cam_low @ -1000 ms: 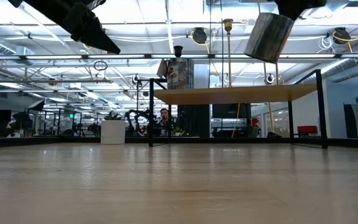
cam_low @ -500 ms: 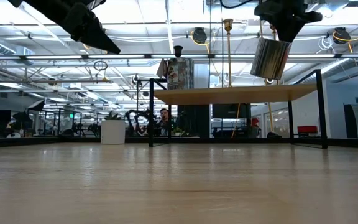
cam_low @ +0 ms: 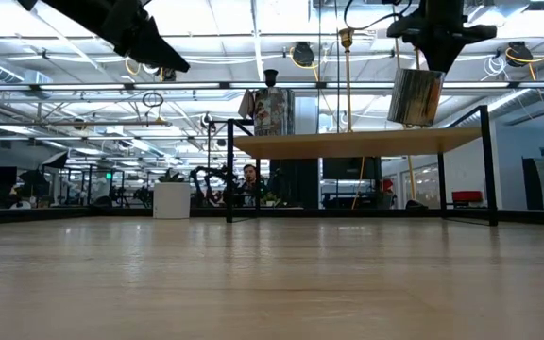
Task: Pick & Place candle stick holders
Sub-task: Put the orange scented candle on the shelf
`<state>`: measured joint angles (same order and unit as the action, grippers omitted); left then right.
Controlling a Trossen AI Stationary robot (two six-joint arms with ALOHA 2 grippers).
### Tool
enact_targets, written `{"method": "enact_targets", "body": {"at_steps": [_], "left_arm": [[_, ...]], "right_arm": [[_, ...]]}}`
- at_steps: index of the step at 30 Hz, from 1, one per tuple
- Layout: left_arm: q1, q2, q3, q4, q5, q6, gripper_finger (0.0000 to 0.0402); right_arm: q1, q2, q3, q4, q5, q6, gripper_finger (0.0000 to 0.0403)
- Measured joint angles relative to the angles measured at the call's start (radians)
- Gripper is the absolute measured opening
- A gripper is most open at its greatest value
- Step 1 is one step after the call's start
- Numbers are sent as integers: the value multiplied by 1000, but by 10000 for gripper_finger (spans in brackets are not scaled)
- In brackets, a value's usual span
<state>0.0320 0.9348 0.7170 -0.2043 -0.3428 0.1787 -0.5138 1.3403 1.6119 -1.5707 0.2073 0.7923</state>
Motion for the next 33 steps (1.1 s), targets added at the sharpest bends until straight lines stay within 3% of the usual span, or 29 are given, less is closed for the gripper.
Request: {"method": "enact_targets", "body": {"at_steps": [10, 18, 33], "left_arm": [[0, 0, 0, 31, 0, -6, 81], [0, 0, 0, 30, 0, 2, 81], [0, 0, 0, 51, 0, 8, 81]], "right_arm": [[-36, 0, -2, 1, -30, 82, 1], [-35, -7, -107, 18, -102, 79, 2], [-38, -52, -97, 53, -38, -9, 20]]}}
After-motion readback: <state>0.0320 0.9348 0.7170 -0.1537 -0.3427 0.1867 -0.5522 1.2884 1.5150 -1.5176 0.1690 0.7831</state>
